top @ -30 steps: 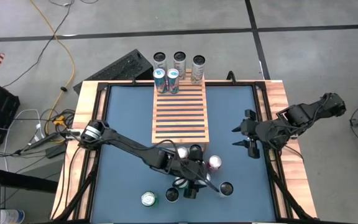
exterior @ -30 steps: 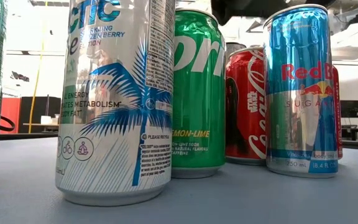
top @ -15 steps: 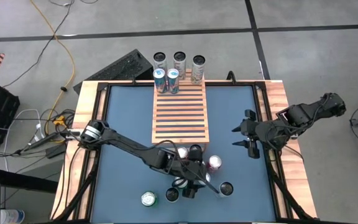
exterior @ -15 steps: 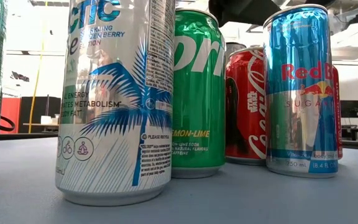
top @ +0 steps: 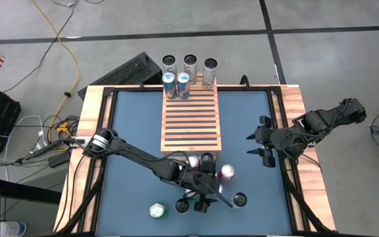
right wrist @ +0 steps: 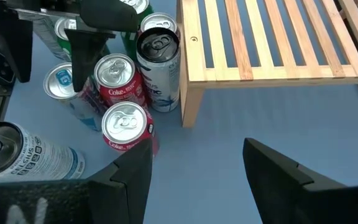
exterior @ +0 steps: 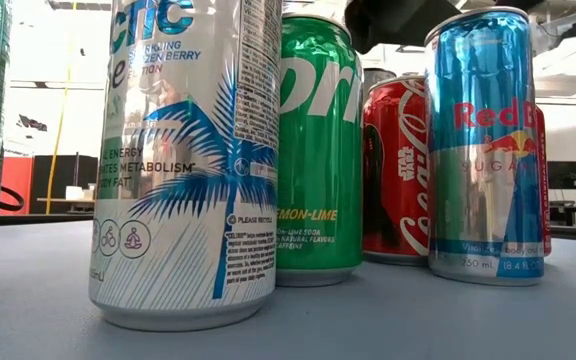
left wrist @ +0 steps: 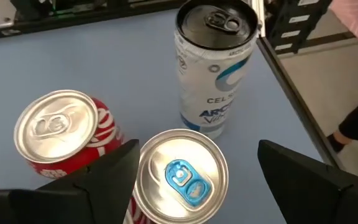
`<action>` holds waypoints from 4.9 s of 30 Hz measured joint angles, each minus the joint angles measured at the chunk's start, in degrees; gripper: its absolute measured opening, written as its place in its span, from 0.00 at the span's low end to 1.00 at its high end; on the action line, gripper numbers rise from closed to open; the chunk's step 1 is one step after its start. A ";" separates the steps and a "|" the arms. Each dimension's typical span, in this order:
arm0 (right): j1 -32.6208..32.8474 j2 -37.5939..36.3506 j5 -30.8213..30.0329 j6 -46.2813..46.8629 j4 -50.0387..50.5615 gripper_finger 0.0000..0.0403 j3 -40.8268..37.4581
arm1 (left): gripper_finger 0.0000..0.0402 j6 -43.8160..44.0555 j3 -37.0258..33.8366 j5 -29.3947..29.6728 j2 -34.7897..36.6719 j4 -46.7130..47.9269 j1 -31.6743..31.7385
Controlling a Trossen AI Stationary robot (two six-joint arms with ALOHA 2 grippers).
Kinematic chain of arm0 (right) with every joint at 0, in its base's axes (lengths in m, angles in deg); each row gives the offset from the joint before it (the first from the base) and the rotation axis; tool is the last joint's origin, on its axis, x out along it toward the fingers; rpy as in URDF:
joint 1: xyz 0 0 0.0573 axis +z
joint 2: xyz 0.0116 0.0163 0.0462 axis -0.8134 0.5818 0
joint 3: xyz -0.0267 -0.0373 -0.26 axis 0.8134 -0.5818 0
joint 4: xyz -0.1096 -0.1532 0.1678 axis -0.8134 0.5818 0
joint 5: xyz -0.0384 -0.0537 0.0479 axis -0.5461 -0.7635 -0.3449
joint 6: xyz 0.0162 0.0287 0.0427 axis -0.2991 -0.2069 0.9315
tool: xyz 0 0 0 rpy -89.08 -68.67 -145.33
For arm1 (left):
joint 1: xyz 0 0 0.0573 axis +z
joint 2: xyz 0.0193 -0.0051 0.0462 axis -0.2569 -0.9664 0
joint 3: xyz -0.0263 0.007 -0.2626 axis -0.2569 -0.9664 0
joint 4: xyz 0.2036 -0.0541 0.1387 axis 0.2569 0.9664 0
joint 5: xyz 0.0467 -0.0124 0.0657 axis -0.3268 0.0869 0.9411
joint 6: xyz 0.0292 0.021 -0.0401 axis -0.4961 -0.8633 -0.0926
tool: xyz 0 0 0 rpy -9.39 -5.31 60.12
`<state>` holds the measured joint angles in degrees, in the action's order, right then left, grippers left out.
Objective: Place canned beverage on shelf
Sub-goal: Put the blue soda can on the shelf aligned with the other blue soda can
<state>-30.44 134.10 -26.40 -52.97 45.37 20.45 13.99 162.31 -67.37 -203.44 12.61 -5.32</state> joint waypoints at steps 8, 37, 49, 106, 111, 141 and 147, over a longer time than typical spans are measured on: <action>0.00 0.00 -0.04 0.02 0.02 0.58 0.00 | 0.78 -0.96 0.02 -0.02 -0.66 0.51 0.16; 0.00 0.00 -0.06 -0.30 0.02 0.58 0.00 | 0.78 -1.61 -0.09 2.97 -0.28 -2.32 0.26; -0.02 0.00 -0.11 -0.44 0.02 0.58 0.00 | 0.78 1.17 -0.09 -0.38 -0.69 -2.66 0.25; -0.09 -0.02 -0.28 -1.25 1.15 0.58 -0.02 | 0.57 3.52 10.94 -3.06 0.85 4.79 1.65; -0.07 -0.18 -0.28 -3.98 1.17 0.58 -0.02 | 0.57 1.20 17.95 -2.99 0.85 14.28 3.18; -11.56 -3.50 -0.13 -14.92 -1.84 0.58 -0.02 | 0.59 -15.09 36.65 -17.96 5.05 32.65 35.16; -17.33 -3.51 -0.11 -15.23 -1.93 0.58 -0.02 | 0.59 -19.57 36.65 -20.50 5.03 35.40 41.50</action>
<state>-47.77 130.59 -26.50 -68.20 43.44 20.43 -5.57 198.96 -87.87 -198.41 48.01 36.18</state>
